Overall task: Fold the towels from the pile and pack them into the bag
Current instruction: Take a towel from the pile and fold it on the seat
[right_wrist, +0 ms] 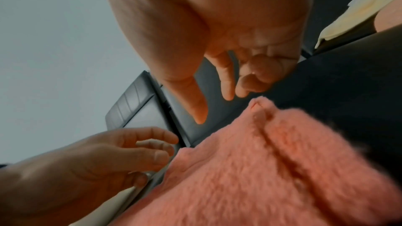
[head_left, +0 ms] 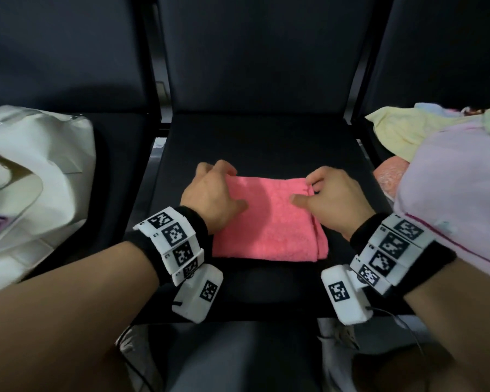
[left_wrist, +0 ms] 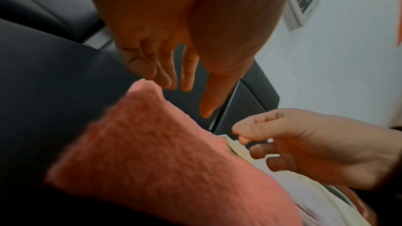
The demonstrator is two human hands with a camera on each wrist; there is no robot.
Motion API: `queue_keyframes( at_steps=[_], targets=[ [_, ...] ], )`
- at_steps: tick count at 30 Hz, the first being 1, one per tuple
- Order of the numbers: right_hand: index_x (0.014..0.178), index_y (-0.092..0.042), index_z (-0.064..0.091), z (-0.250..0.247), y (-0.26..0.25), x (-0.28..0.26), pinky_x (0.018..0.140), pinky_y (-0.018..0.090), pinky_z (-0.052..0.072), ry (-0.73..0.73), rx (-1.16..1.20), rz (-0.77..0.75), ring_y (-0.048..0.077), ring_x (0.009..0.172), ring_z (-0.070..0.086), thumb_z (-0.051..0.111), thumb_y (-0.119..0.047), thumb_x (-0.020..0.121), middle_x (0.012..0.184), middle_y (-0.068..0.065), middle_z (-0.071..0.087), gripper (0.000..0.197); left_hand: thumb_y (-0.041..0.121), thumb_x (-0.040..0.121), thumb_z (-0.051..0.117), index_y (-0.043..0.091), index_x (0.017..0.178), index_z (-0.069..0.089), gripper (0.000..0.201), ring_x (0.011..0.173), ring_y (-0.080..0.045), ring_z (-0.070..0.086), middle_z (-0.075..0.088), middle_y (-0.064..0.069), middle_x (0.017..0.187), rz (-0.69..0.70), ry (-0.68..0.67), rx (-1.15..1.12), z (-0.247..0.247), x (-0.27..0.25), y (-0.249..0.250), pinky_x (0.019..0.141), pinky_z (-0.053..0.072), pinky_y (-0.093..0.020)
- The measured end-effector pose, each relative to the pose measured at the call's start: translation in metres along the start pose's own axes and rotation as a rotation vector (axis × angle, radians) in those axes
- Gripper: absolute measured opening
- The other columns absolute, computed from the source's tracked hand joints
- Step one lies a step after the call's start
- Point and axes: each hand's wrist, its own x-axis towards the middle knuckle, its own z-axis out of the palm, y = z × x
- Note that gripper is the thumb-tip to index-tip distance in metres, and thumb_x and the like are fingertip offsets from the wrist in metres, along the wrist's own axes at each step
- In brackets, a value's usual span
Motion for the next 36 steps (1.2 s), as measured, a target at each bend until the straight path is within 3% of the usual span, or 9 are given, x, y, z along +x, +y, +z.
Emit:
queue_keyframes(
  at_steps=[5, 8, 12, 19, 24, 28, 30, 33, 36],
  targets=[
    [0.105, -0.022, 0.070, -0.002, -0.004, -0.029, 0.085, 0.031, 0.056, -0.230, -0.026, -0.114, 0.009, 0.091, 0.066, 0.084, -0.037, 0.077, 0.095, -0.009, 0.068, 0.035, 0.045, 0.077, 0.082, 0.033, 0.109, 0.065, 0.038, 0.101, -0.013, 0.063, 0.066, 0.013, 0.107, 0.174, -0.228, 0.163, 0.008, -0.032, 0.013, 0.090, 0.053, -0.031],
    [0.104, -0.025, 0.070, 0.000, -0.004, -0.040, 0.084, 0.024, 0.053, -0.328, -0.132, -0.209, 0.006, 0.094, 0.065, 0.084, -0.032, 0.074, 0.096, -0.013, 0.068, 0.033, 0.054, 0.070, 0.084, 0.035, 0.119, 0.060, 0.057, 0.110, -0.018, 0.057, 0.058, 0.008, 0.118, 0.231, -0.299, 0.356, 0.016, -0.042, 0.011, 0.096, 0.051, -0.039],
    [0.114, -0.026, 0.066, 0.005, -0.004, -0.050, 0.088, 0.027, 0.051, -0.401, -0.262, -0.282, 0.009, 0.101, 0.060, 0.087, -0.036, 0.069, 0.109, -0.011, 0.064, 0.050, 0.035, 0.075, 0.079, 0.033, 0.122, 0.057, 0.052, 0.113, -0.023, 0.055, 0.054, 0.004, 0.121, 0.265, -0.283, 0.440, 0.016, -0.044, 0.005, 0.095, 0.050, -0.041],
    [0.120, -0.025, 0.062, 0.016, 0.006, -0.054, 0.089, 0.027, 0.043, -0.314, -0.347, -0.326, 0.017, 0.108, 0.050, 0.083, -0.030, 0.074, 0.114, -0.007, 0.054, 0.052, 0.027, 0.089, 0.055, 0.027, 0.095, 0.063, 0.009, 0.098, -0.030, 0.061, 0.066, 0.000, 0.097, 0.199, -0.188, 0.290, 0.012, -0.044, 0.001, 0.080, 0.045, -0.035],
    [0.095, -0.021, 0.067, 0.011, 0.009, -0.050, 0.081, 0.035, 0.047, -0.231, -0.266, -0.345, 0.021, 0.096, 0.055, 0.070, -0.026, 0.081, 0.090, -0.009, 0.059, 0.015, 0.023, 0.094, 0.051, 0.028, 0.067, 0.048, 0.027, 0.090, -0.028, 0.055, 0.052, 0.009, 0.073, 0.156, -0.180, 0.128, 0.004, -0.042, -0.002, 0.076, 0.039, -0.033],
    [0.069, -0.026, 0.053, 0.005, 0.011, -0.040, 0.060, 0.029, 0.038, -0.215, -0.099, -0.281, 0.021, 0.073, 0.059, 0.071, -0.028, 0.086, 0.073, -0.006, 0.059, 0.024, 0.032, 0.088, 0.064, 0.030, 0.080, 0.055, 0.012, 0.088, -0.024, 0.055, 0.056, 0.008, 0.078, 0.150, -0.202, 0.116, -0.006, -0.039, -0.006, 0.074, 0.037, -0.030],
    [0.068, -0.023, 0.054, 0.004, 0.014, -0.037, 0.056, 0.029, 0.038, -0.202, -0.027, -0.239, 0.018, 0.066, 0.057, 0.071, -0.025, 0.087, 0.068, -0.005, 0.058, 0.026, 0.038, 0.078, 0.076, 0.036, 0.095, 0.055, 0.027, 0.087, -0.018, 0.057, 0.058, 0.012, 0.086, 0.164, -0.244, 0.167, -0.010, -0.039, -0.011, 0.075, 0.041, -0.028],
    [0.070, -0.021, 0.058, 0.005, 0.018, -0.032, 0.056, 0.027, 0.041, -0.176, 0.062, -0.191, 0.011, 0.060, 0.054, 0.074, -0.028, 0.088, 0.066, -0.005, 0.057, 0.025, 0.041, 0.071, 0.085, 0.034, 0.092, 0.054, 0.038, 0.087, -0.020, 0.060, 0.062, 0.008, 0.088, 0.162, -0.235, 0.213, -0.012, -0.035, -0.017, 0.075, 0.046, -0.031],
    [0.077, -0.020, 0.066, 0.008, 0.020, -0.027, 0.065, 0.038, 0.050, -0.167, 0.174, -0.137, 0.015, 0.067, 0.061, 0.077, -0.031, 0.086, 0.073, 0.003, 0.065, 0.018, 0.044, 0.077, 0.083, 0.031, 0.089, 0.061, 0.028, 0.088, -0.019, 0.063, 0.066, 0.008, 0.087, 0.132, -0.128, 0.082, -0.014, -0.030, -0.024, 0.079, 0.050, -0.033]
  ],
)
